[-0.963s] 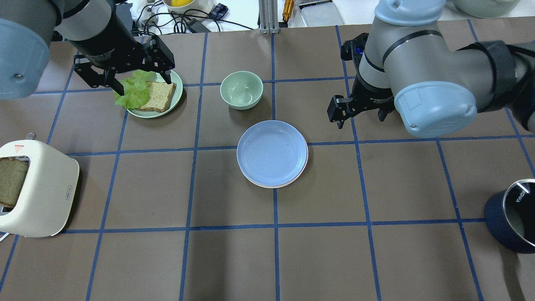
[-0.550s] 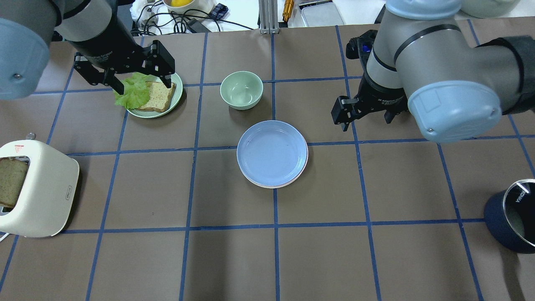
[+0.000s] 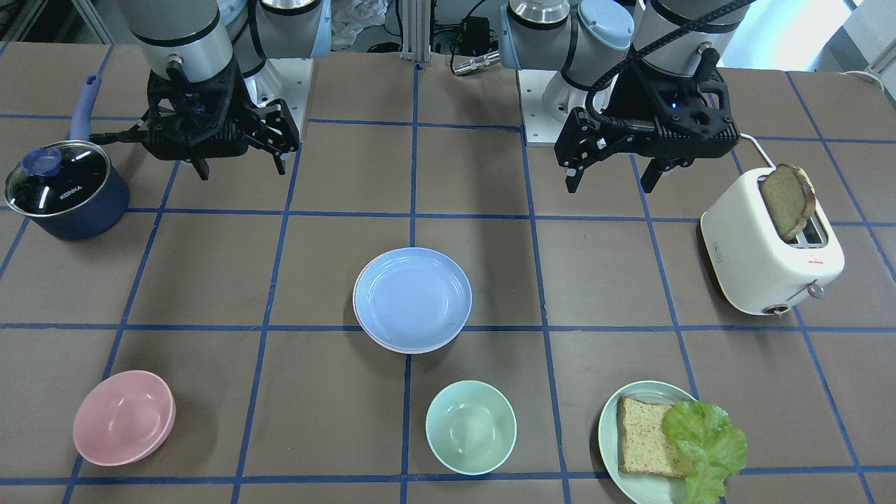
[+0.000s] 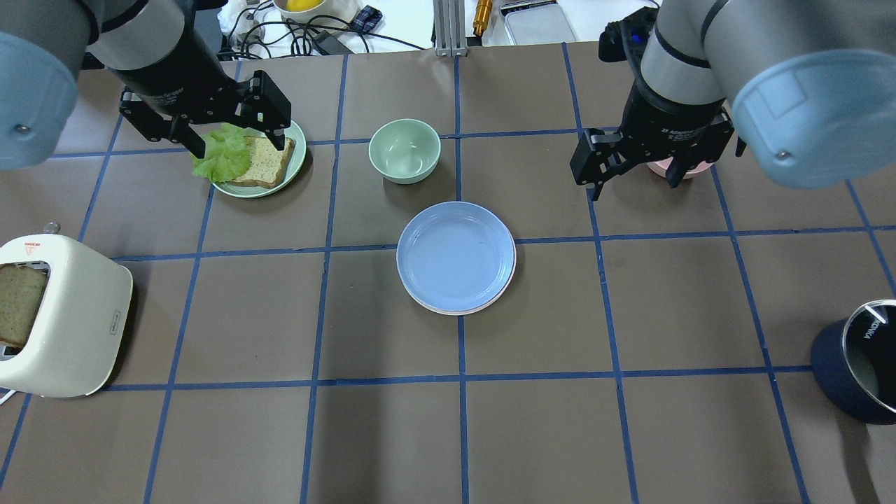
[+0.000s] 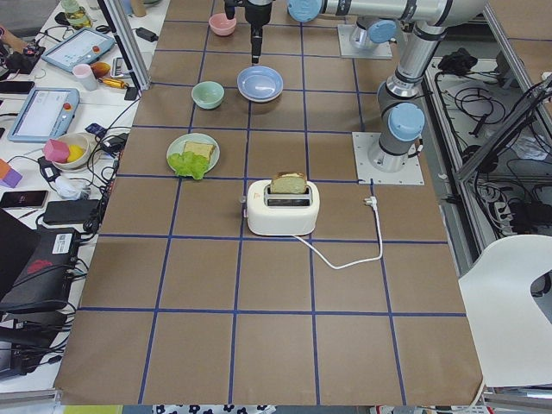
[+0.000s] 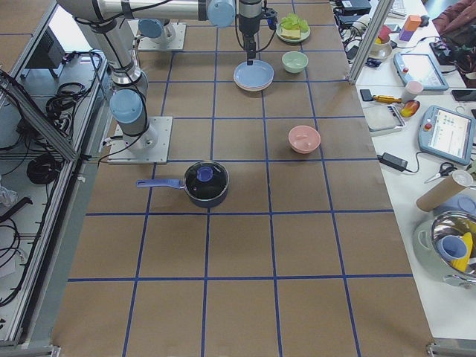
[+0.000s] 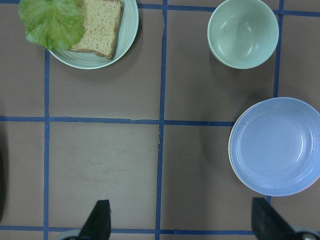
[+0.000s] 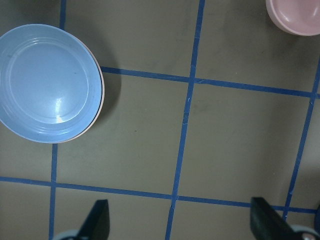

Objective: Stack three plates with pink and blue

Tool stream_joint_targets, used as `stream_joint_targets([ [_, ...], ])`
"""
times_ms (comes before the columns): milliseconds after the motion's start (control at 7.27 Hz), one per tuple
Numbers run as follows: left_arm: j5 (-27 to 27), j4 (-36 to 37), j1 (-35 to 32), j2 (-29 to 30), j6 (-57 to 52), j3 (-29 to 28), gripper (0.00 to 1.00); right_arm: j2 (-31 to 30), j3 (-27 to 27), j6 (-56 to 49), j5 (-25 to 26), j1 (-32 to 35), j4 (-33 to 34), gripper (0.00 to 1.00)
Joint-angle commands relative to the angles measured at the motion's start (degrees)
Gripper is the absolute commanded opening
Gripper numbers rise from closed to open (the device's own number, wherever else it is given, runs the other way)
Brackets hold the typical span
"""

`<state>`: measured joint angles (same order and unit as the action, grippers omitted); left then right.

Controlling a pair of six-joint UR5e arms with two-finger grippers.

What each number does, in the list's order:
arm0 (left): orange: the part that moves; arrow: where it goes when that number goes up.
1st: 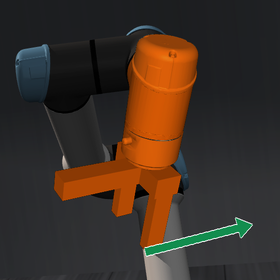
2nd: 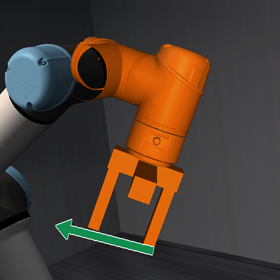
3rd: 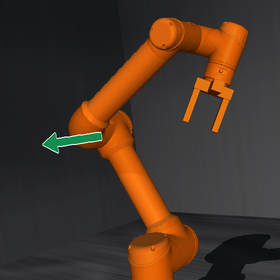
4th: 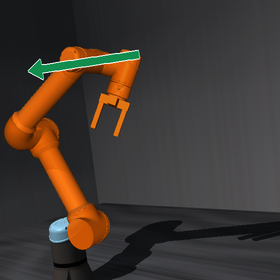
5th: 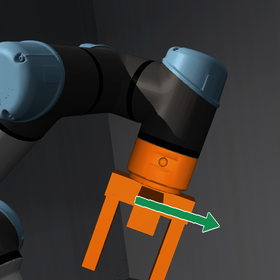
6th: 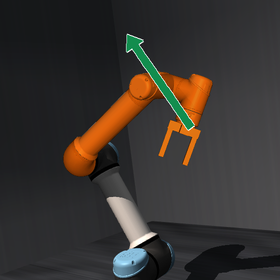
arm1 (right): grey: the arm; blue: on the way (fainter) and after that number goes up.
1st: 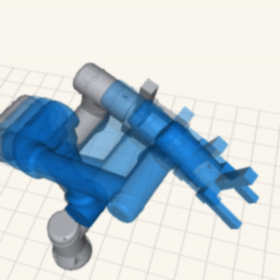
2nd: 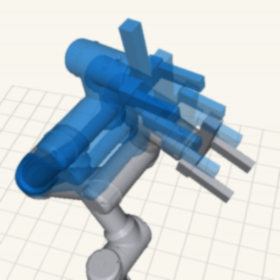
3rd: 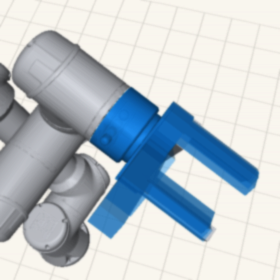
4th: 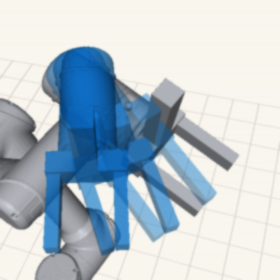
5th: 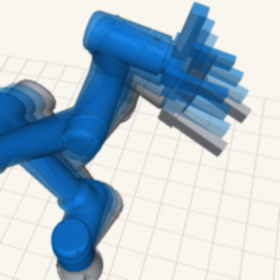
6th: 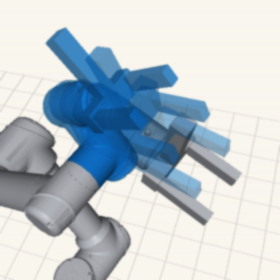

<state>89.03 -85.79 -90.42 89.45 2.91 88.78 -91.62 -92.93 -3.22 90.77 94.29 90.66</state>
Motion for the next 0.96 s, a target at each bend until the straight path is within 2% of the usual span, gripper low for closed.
stream_joint_targets([
  [0,0.0,0.0,0.1,0.0,0.0,0.2,1.0,-0.2,1.5,-0.6,-0.8,-0.6,-1.4,0.99],
  [412,-0.1,0.1,0.1,0.0,0.0,0.3,1.0,-1.1,2.4,-0.6,-0.9,-0.7,-1.1,0.96],
  [825,-0.1,0.1,0.1,-0.1,0.0,0.3,1.0,-1.1,2.2,-0.5,-0.9,-0.8,-0.9,1.0],
])
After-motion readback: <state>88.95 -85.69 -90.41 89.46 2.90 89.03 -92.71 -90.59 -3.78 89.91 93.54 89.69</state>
